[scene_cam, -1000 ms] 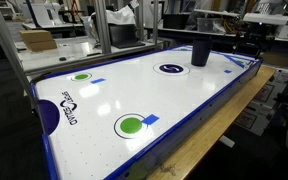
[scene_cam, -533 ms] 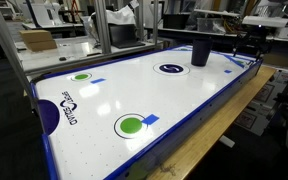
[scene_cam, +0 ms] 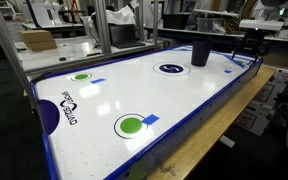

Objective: Put the marker in the cup

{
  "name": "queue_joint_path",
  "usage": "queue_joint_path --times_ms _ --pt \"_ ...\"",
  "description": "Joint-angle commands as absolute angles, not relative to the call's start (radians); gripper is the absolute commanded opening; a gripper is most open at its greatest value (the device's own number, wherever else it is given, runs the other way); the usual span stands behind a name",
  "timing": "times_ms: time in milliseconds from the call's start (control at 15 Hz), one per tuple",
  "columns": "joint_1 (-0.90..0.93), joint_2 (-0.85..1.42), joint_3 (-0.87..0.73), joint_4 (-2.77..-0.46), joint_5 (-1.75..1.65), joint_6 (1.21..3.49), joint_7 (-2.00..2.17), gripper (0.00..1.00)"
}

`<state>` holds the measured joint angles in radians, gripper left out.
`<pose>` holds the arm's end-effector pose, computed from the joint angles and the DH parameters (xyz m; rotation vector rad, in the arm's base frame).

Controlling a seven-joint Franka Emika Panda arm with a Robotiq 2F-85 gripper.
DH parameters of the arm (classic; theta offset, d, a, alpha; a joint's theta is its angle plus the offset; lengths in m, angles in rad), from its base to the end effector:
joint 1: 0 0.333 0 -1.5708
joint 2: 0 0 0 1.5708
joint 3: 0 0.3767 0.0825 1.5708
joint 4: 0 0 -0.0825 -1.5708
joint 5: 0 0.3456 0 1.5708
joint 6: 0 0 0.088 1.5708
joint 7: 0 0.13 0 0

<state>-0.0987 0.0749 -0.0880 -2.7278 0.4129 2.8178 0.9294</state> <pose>0.3798 -0.0892 0.2743 -2.2005 2.0639 0.0467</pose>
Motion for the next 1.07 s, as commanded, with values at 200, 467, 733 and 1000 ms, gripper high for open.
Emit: queue_joint_path --times_ms 200,467,733,1000 --pt "-0.108 0.14 -0.072 -2.679 0.5 2.833 0.865 1.0" --pt "-0.106 0.179 -0.064 -2.636 0.523 2.839 0.844 1.0" --pt "-0.108 0.177 -0.063 -2.613 0.523 2.828 0.847 0.64" --pt "-0.097 0.159 -0.081 -2.619 0.51 2.823 0.862 0.4"
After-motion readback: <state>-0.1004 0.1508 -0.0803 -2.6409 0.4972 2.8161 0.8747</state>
